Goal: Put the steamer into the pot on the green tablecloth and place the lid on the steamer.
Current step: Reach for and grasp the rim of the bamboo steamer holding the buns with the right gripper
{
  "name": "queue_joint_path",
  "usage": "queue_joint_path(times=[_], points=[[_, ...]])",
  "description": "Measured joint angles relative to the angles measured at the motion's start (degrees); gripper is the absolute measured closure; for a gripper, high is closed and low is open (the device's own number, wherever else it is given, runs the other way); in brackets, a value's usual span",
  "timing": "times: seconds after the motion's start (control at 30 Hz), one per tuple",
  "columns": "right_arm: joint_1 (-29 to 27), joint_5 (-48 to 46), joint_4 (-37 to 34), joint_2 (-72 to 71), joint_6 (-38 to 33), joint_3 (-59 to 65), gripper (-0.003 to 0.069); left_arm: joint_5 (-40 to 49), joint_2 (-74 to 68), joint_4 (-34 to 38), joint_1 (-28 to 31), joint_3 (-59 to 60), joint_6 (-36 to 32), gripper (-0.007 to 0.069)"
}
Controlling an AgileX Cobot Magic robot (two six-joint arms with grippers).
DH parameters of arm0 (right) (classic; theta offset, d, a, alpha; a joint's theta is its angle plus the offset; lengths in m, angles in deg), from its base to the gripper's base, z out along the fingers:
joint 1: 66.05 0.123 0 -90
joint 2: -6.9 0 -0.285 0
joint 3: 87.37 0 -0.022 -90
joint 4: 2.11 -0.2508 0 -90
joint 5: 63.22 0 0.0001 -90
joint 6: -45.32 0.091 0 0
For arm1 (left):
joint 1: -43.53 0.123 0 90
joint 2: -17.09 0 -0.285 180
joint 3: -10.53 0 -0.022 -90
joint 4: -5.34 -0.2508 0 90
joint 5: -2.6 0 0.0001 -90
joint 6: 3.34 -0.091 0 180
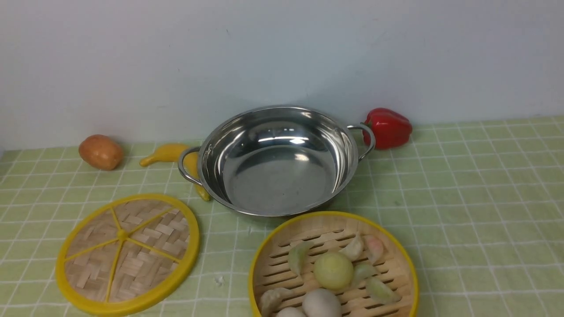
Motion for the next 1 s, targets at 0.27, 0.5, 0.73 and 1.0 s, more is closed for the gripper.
queue_joint_path(times=[0.27,0.5,0.73,1.0], points=[[13.6,-27.7,-4.1,22.7,-3.6,-12.5,0.0419,20.6,-20.1,-5.8,0.0,-8.5,-14.3,0.0382],[31.5,-50.2,-3.1,44.2,-13.8,-18.9,0.044,37.9,-41.0,-26.0,0.0,-10.5,-0.9,0.0382],[32.3,-58.1,6.0,61.9,-7.7,-26.3,0.0463,47.1,-52.6,-56.8,0.0,-18.0,17.7,0.0382],[32.3,-59.0,6.3,73.2,-7.9,-30.1,0.0459,48.9,-53.7,-77.2,0.0,-19.4,29.4,0.0382]])
